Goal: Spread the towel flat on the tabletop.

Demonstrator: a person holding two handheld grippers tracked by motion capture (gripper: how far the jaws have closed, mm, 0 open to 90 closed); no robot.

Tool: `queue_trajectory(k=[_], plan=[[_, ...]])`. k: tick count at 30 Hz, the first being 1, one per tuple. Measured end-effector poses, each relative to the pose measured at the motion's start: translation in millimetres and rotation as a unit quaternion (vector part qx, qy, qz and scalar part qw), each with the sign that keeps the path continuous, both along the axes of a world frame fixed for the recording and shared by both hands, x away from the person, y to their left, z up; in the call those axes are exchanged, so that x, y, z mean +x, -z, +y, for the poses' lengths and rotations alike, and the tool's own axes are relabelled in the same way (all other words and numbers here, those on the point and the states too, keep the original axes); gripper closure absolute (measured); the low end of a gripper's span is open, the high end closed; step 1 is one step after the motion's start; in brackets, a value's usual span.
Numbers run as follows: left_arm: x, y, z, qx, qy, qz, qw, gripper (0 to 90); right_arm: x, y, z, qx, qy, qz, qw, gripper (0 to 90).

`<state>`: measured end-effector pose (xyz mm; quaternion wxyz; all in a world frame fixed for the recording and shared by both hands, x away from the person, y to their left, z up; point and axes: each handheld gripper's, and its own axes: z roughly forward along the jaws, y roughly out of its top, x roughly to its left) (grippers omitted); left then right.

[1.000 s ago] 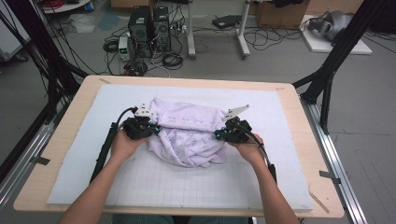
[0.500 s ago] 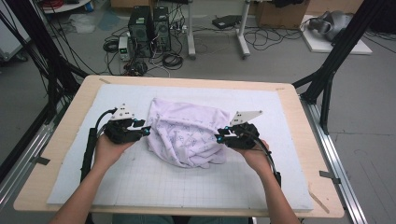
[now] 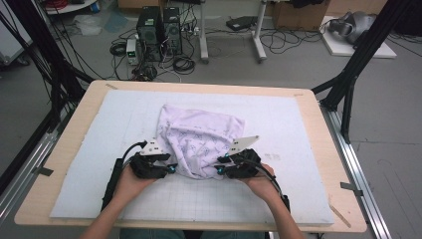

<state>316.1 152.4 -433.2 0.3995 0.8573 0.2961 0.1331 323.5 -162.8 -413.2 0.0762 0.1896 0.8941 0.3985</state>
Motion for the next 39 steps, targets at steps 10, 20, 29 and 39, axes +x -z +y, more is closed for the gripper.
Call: queue_trajectory(k=[10, 20, 29, 39], plan=[[2.6, 3.4, -12.8, 0.012, 0.009, -0.028, 0.9995, 82.5, 16.8, 20.9, 15.5, 0.004, 0.006, 0.005, 1.0, 82.5], [-6.7, -26.8, 23.9, -0.035, -0.016, -0.044, 0.9983, 83.3, 11.5, -10.8, -16.5, 0.034, 0.026, -0.021, 0.9989, 84.5], [-3.0, -53.8, 38.1, -0.033, -0.026, -0.069, 0.9967, 83.3, 8.6, -43.7, -37.2, 0.046, 0.045, -0.05, 0.9967, 85.4], [62.7, -7.3, 27.9, -0.006, -0.069, 0.01, 0.9975, 82.7, 70.0, 0.0, -22.3, 0.002, 0.097, 0.02, 0.9951, 85.3]])
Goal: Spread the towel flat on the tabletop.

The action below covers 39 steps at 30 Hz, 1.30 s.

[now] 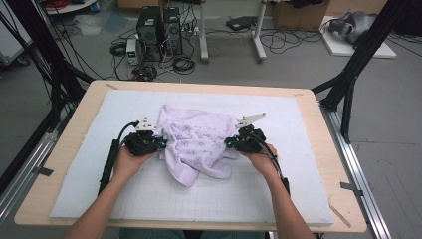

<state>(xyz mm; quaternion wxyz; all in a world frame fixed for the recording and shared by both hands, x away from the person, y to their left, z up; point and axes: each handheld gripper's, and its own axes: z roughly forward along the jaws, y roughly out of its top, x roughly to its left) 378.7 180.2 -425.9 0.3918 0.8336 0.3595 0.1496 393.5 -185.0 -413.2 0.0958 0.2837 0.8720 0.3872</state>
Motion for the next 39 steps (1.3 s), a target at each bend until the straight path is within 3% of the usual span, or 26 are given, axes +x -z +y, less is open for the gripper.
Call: queue_trajectory(k=[2, 6, 10, 15, 20, 25, 30, 32, 36, 38, 39], plan=[[3.0, 1.9, 1.7, -0.013, -0.004, 0.005, 0.9999, 81.6, 6.3, 6.6, 1.8, -0.002, 0.0, 0.007, 1.0, 84.9], [-3.2, -5.9, 10.9, -0.006, -0.018, 0.001, 0.9998, 71.3, 4.1, 4.7, -0.4, 0.003, 0.004, 0.007, 1.0, 79.8], [-17.4, -20.6, 24.2, 0.001, -0.026, -0.021, 0.9994, 63.6, -10.7, -8.7, -8.0, 0.016, 0.004, -0.018, 0.9997, 74.6], [-37.1, -36.7, 35.9, -0.005, -0.029, -0.035, 0.999, 57.4, -35.9, -23.8, -17.5, 0.034, -0.002, -0.05, 0.9981, 71.9], [-59.2, -42.6, 28.4, -0.012, -0.006, -0.047, 0.9988, 53.6, -58.4, -28.9, -15.1, 0.028, -0.027, -0.059, 0.9975, 67.1], [-70.8, -32.1, 4.5, -0.033, 0.036, -0.029, 0.9984, 52.8, -70.8, -19.0, -4.6, 0.02, -0.064, -0.055, 0.9963, 64.1], [-73.0, -9.8, -19.3, -0.013, 0.064, -0.004, 0.9978, 51.4, -71.9, 2.3, 1.7, 0.008, -0.074, -0.032, 0.9967, 62.7], [-71.9, -1.5, -26.3, 0.007, 0.069, 0.002, 0.9976, 52.6, -71.3, 9.2, 3.9, 0.006, -0.076, -0.022, 0.9968, 62.7], [-68.9, 10.7, -34.4, 0.025, 0.09, 0.019, 0.9954, 69.3, -68.5, 19.2, 10.9, -0.019, -0.083, -0.003, 0.9964, 63.2], [-69.3, 10.5, -35.0, 0.026, 0.096, 0.016, 0.9949, 75.8, -66.7, 25.4, 14.3, -0.033, -0.084, 0.006, 0.9959, 66.0], [-69.9, 10.3, -34.7, 0.027, 0.098, 0.016, 0.9947, 78.9, -66.1, 27.1, 14.1, -0.027, -0.085, 0.004, 0.996, 69.5]])
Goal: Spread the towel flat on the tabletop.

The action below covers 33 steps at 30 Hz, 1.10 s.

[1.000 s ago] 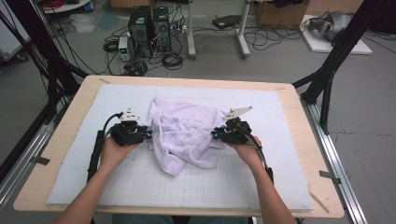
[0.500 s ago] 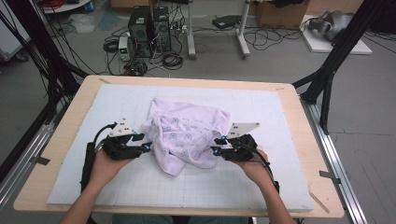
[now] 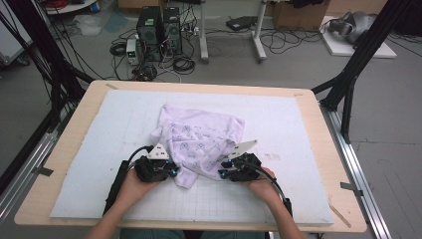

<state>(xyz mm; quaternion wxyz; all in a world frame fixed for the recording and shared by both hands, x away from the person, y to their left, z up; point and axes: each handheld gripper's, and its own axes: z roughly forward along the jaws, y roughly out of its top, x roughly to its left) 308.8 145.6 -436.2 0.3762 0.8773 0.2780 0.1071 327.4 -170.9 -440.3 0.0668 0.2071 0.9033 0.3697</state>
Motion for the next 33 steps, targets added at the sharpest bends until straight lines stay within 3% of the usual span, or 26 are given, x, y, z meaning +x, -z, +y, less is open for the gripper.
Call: queue_trajectory(k=[2, 5, 10, 16, 22, 24, 26, 30, 33], plan=[[-1.2, -1.5, 2.0, 0.0, 0.002, -0.003, 1.0, 85.2, -0.5, 1.4, -1.3, 0.01, -0.002, 0.003, 0.9999, 77.6], [-3.5, -4.7, 9.2, -0.002, 0.001, -0.006, 1.0, 87.5, -3.4, 1.7, -1.6, 0.014, -0.018, 0.007, 0.9997, 86.4], [-15.1, -16.2, 30.1, -0.014, -0.007, -0.022, 0.9996, 88.0, -14.7, -1.8, -6.9, 0.022, -0.038, 0.015, 0.9989, 87.8], [-24.5, -34.7, 56.9, -0.022, -0.025, -0.038, 0.9987, 88.1, -35.4, -16.7, -11.3, 0.042, -0.055, 0.001, 0.9976, 87.9], [-22.0, -46.7, 89.1, -0.035, -0.07, -0.044, 0.996, 87.8, -47.1, -29.9, -12.7, 0.048, -0.074, -0.008, 0.996, 87.4], [-19.5, -47.5, 97.0, -0.042, -0.084, -0.038, 0.9949, 81.7, -45.0, -33.4, -14.4, 0.059, -0.072, -0.009, 0.9956, 85.2], [-19.3, -47.9, 98.8, -0.053, -0.09, -0.033, 0.994, 66.7, -40.2, -36.7, -13.9, 0.058, -0.057, -0.024, 0.9964, 80.4], [-21.1, -50.3, 92.6, -0.053, -0.084, -0.043, 0.9941, 57.8, -31.0, -34.9, -5.2, 0.048, -0.058, -0.039, 0.9964, 73.1], [-21.6, -50.1, 85.8, -0.06, -0.071, -0.042, 0.9948, 53.3, -24.7, -26.7, 4.7, 0.031, -0.06, -0.034, 0.9971, 66.7]])
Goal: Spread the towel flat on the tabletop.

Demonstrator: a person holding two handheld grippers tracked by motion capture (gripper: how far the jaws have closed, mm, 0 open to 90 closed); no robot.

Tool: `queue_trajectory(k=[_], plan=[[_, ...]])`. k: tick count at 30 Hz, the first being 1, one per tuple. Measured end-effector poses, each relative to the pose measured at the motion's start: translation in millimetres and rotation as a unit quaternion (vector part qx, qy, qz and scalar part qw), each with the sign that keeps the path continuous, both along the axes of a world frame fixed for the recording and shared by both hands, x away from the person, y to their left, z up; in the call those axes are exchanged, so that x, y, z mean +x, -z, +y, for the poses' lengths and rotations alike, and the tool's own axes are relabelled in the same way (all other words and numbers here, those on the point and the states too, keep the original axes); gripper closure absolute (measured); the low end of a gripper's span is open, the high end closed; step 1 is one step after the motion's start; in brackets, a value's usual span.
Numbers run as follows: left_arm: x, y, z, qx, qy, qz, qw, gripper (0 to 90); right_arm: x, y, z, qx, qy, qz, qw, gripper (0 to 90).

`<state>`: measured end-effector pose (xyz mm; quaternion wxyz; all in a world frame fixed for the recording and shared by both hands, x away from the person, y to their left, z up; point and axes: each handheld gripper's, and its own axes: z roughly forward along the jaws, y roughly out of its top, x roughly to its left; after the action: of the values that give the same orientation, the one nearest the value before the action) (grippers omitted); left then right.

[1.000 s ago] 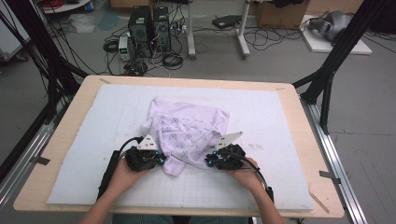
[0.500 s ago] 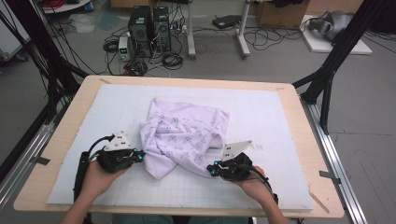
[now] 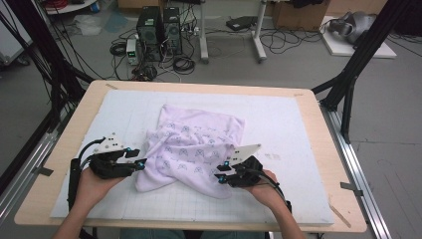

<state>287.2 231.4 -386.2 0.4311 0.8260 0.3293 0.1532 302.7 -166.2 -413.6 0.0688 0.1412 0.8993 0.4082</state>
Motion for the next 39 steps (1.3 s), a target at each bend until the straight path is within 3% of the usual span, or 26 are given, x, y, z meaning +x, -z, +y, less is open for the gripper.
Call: queue_trajectory(k=[4, 7, 8, 10, 12, 13, 14, 16, 17, 20, 23, 25, 30, 33, 35, 39], plan=[[0.6, 13.3, -14.8, 0.021, 0.027, 0.019, 0.9992, 52.8, 4.9, 10.4, 11.6, -0.024, -0.007, 0.009, 0.9996, 62.7], [4.0, 28.9, -23.3, 0.035, 0.044, 0.046, 0.9974, 52.9, 8.7, 18.1, 16.3, -0.044, -0.008, 0.018, 0.9988, 62.8], [6.0, 34.9, -26.2, 0.046, 0.051, 0.056, 0.9961, 52.8, 10.0, 21.9, 17.9, -0.056, -0.006, 0.023, 0.9981, 62.6], [9.2, 45.8, -33.4, 0.089, 0.062, 0.075, 0.9913, 51.5, 13.2, 25.1, 16.5, -0.045, 0.001, 0.038, 0.9983, 65.4], [8.7, 47.1, -35.3, 0.092, 0.07, 0.064, 0.9912, 52.5, 13.0, 25.1, 16.0, -0.046, 0.001, 0.035, 0.9983, 70.7], [9.5, 46.9, -34.2, 0.089, 0.072, 0.064, 0.9914, 56.6, 12.3, 24.7, 16.4, -0.047, -0.002, 0.036, 0.9983, 78.1], [9.6, 46.6, -33.2, 0.089, 0.074, 0.061, 0.9914, 64.9, 11.5, 24.2, 16.8, -0.05, -0.007, 0.032, 0.9982, 85.1], [10.2, 46.2, -31.2, 0.085, 0.078, 0.066, 0.9912, 80.8, 12.0, 24.1, 16.5, -0.047, -0.011, 0.038, 0.9981, 86.7], [10.0, 45.4, -30.6, 0.084, 0.079, 0.066, 0.9911, 84.6, 12.6, 24.2, 15.7, -0.045, -0.01, 0.039, 0.9981, 86.9], [4.6, 39.7, -27.5, 0.073, 0.079, 0.056, 0.9926, 86.1, 9.9, 21.6, 14.8, -0.053, -0.014, 0.037, 0.9978, 87.4], [-4.7, 27.8, -21.3, 0.06, 0.079, 0.037, 0.9944, 86.4, -0.5, 11.4, 9.5, -0.044, -0.025, 0.029, 0.9983, 87.6], [-12.6, 18.7, -19.1, 0.058, 0.077, 0.027, 0.995, 86.5, -8.4, 1.3, 2.3, -0.025, -0.028, 0.022, 0.9991, 87.6], [-24.5, -3.2, -14.2, 0.052, 0.078, 0.004, 0.9957, 86.6, -26.6, -19.4, -20.6, -0.009, -0.005, -0.004, 0.9999, 87.7], [-13.0, -3.2, -13.0, 0.059, 0.063, 0.0, 0.9963, 86.7, -22.8, -22.9, -31.9, -0.001, 0.017, -0.007, 0.9998, 87.7], [0.8, 4.2, -13.8, 0.063, 0.046, 0.008, 0.9969, 86.7, -15.3, -22.0, -34.7, -0.003, 0.031, -0.012, 0.9994, 87.7], [28.2, 24.4, -15.6, 0.079, 0.02, 0.024, 0.9964, 86.7, 7.5, -9.5, -36.6, -0.009, 0.06, 0.008, 0.9981, 87.7]])
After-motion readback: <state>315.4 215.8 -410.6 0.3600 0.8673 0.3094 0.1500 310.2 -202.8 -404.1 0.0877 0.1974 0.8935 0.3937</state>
